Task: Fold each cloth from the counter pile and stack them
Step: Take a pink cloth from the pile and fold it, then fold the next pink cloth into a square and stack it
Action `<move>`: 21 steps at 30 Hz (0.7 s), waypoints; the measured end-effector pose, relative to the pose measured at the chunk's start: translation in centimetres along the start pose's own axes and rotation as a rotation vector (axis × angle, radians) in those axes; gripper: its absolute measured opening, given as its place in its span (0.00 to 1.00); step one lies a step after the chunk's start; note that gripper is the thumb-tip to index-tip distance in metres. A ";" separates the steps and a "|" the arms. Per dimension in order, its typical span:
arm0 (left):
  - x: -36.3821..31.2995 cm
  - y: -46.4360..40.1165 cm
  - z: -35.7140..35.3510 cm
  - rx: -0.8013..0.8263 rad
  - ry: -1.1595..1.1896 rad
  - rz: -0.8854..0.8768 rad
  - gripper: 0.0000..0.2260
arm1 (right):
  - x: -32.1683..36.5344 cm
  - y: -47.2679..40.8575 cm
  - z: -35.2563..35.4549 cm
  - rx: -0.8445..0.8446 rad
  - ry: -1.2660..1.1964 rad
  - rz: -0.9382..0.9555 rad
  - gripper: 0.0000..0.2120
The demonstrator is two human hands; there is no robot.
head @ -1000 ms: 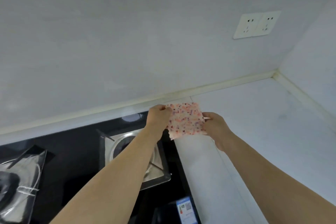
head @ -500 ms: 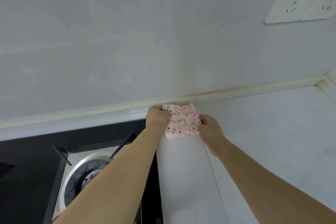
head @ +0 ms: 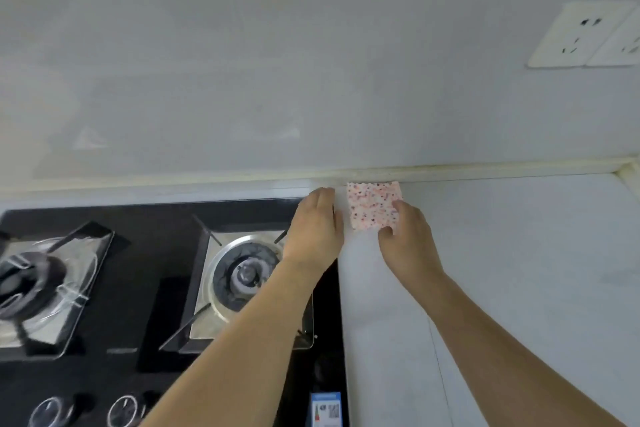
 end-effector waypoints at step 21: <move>33.1 16.6 21.1 -0.176 -0.290 -0.070 0.20 | 23.2 20.2 -24.7 0.175 0.089 0.339 0.24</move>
Point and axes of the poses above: each hand's wrist, its own y-axis away from the middle knuckle, its own z-axis out of the back of the hand, x = y × z, the point moved 1 cm from there along -y, towards the middle knuckle, and after that the axes turned 14 degrees about -y, right-handed, at the moved point
